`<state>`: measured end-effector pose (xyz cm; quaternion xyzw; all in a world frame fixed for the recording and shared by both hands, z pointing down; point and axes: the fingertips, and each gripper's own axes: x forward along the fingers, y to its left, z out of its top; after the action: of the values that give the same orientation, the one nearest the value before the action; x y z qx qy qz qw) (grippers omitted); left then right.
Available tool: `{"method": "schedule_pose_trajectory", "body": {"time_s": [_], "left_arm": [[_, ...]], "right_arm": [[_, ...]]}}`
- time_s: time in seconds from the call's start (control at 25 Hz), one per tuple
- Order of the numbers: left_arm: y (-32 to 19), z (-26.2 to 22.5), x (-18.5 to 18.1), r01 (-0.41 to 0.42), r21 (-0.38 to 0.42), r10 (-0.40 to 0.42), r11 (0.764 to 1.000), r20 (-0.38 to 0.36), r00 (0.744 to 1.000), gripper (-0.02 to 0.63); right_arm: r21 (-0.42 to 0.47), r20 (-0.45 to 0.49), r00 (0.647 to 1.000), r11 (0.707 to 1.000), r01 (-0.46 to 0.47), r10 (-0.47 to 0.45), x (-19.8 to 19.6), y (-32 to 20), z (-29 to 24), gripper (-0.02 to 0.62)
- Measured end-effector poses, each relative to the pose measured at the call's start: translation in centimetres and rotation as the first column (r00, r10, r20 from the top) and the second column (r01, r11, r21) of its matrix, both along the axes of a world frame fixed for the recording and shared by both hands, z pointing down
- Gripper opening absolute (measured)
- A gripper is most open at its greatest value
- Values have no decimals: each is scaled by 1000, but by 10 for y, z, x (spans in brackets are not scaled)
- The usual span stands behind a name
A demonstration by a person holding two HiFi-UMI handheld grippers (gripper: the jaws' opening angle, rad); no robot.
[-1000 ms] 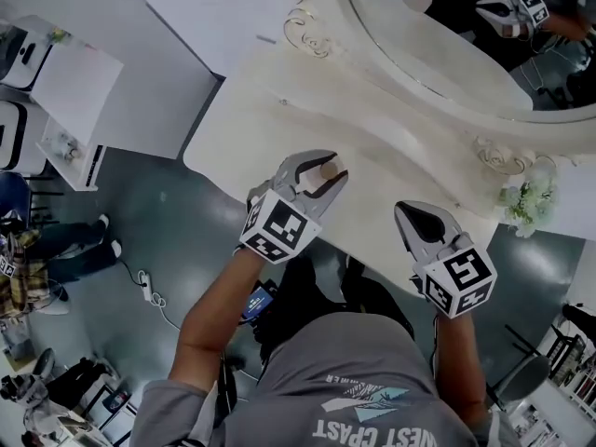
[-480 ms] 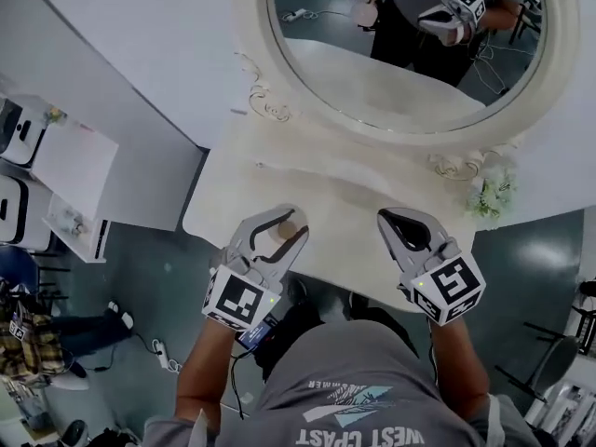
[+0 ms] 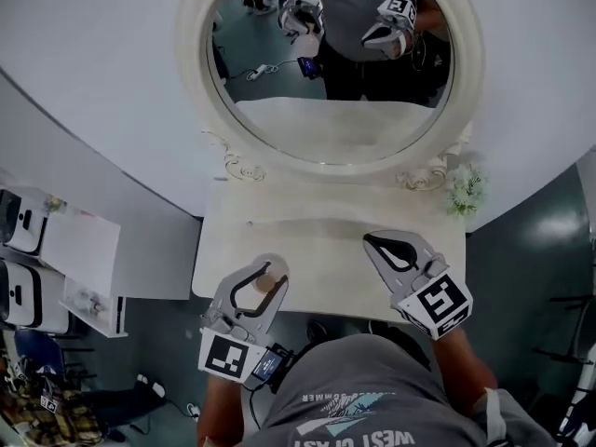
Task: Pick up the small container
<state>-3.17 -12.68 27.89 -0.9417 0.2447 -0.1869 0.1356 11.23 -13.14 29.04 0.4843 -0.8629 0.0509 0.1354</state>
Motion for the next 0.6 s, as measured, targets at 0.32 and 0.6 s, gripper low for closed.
{"method": "schedule_pose_trajectory", "body": {"time_s": [0.32,0.6], "left_arm": [[-2,-3,3,-35,-15,35,999,-6,999,130],[-5,-3,5,-69,-5,69,998,-8,998,130]], "right_arm": [[32,14,999,998,-50,49,6,-4,-8,-2],[29,7,998,998,-61,61,3,-7,-8,-2]]}}
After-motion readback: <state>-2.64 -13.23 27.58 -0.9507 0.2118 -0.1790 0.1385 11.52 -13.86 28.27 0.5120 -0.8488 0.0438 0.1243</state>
